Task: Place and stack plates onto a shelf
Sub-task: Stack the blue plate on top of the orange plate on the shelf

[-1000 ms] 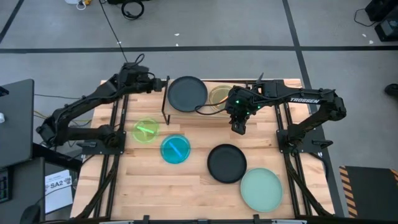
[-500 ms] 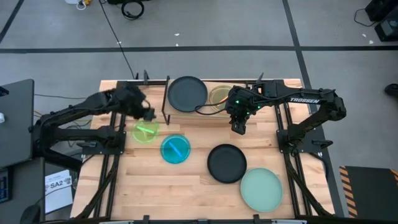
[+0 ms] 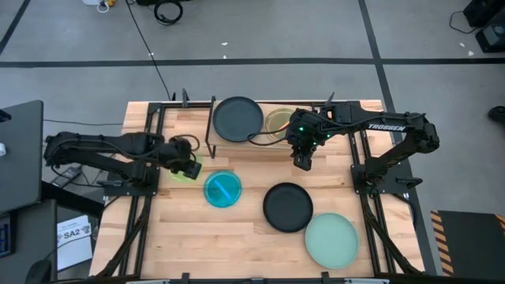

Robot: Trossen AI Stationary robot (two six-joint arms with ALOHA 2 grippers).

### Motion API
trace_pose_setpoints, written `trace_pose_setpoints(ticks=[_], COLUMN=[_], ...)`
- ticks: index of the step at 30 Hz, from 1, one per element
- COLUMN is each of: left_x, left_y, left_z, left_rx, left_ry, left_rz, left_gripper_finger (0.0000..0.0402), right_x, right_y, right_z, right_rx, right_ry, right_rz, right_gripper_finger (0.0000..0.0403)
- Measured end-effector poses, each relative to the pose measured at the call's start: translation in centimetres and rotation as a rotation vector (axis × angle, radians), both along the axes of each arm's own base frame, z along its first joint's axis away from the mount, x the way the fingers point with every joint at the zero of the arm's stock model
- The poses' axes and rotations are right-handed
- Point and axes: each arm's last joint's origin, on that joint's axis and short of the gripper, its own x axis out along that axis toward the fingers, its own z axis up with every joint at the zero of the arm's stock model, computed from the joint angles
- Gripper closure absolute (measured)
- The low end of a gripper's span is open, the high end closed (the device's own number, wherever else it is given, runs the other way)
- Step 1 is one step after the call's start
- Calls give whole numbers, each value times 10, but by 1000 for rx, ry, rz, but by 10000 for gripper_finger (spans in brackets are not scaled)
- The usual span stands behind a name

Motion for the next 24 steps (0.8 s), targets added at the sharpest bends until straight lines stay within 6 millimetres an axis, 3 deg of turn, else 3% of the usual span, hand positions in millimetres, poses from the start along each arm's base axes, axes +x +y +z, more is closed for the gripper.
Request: trace_pose_setpoints(ticks=[11, 24], left_x=[29, 52], left_y=[-19, -26], left_z=[-34, -67], left_rx=[-1, 19], left_ry=[202, 342], left_rz=[-40, -57], left_gripper_finger=[230, 230], right_x=[0, 0], right_y=[0, 0], right_z=[0, 0], right_rx=[0, 0], right_ry=[-4, -4], right_rz=[0, 0], right_gripper_finger=[252, 252])
